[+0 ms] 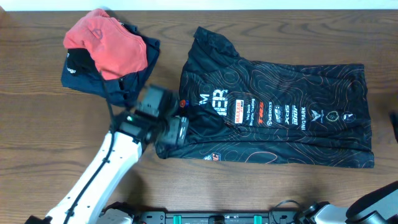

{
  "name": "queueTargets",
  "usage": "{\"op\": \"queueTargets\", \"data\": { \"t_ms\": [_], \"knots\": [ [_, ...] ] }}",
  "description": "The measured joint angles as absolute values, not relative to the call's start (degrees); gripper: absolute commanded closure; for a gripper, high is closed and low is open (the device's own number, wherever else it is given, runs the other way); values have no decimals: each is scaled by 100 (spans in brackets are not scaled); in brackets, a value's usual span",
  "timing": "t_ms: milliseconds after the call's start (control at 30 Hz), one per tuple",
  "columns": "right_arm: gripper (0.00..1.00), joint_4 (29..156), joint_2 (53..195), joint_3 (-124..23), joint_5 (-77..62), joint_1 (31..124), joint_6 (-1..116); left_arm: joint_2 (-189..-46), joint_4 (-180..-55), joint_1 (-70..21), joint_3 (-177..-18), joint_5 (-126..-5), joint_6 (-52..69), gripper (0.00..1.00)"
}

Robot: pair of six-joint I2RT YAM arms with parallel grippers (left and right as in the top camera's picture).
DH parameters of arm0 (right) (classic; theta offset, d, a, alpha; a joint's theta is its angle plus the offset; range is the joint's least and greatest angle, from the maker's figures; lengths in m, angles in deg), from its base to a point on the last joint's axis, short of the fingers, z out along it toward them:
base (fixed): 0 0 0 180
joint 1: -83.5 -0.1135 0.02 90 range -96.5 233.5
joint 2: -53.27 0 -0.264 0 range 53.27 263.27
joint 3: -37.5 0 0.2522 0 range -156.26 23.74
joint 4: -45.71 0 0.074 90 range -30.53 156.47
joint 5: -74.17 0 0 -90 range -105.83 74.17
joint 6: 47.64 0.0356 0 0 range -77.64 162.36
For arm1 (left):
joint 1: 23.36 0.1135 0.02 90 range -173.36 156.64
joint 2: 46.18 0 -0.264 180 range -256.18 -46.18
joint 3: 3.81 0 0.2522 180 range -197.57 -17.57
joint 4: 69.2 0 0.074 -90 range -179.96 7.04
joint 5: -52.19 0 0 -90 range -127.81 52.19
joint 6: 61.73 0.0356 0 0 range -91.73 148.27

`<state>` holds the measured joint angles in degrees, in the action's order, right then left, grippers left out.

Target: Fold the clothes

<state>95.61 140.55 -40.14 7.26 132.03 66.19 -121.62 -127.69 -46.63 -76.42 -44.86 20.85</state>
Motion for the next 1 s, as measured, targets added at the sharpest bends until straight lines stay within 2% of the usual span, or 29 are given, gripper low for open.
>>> {"op": "queueTargets", "data": {
  "t_ms": [267, 400, 500, 667, 1000],
  "knots": [
    [50, 9513, 14057, -4965, 1258, 12065, 6195, -13998, -12804, -4457, -10466, -4709, 2378, 8],
    [48, 9524, 14057, -5330, 1251, 11831, 6112, -15255, -12452, -4359, -11633, -4818, 2496, 21],
    [49, 9730, 14057, -5367, 1242, 11772, 6097, -16099, -11921, -4326, -12271, -4840, 2557, 22],
    [51, 10200, 14057, -5367, 1185, 11739, 6042, -17133, -10690, -4324, -12649, -4847, 2444, 22],
    [55, 10569, 14057, -5367, 1120, 11732, 5820, -18103, -9377, -4173, -12665, -5284, 1635, 21]
  ]
}}
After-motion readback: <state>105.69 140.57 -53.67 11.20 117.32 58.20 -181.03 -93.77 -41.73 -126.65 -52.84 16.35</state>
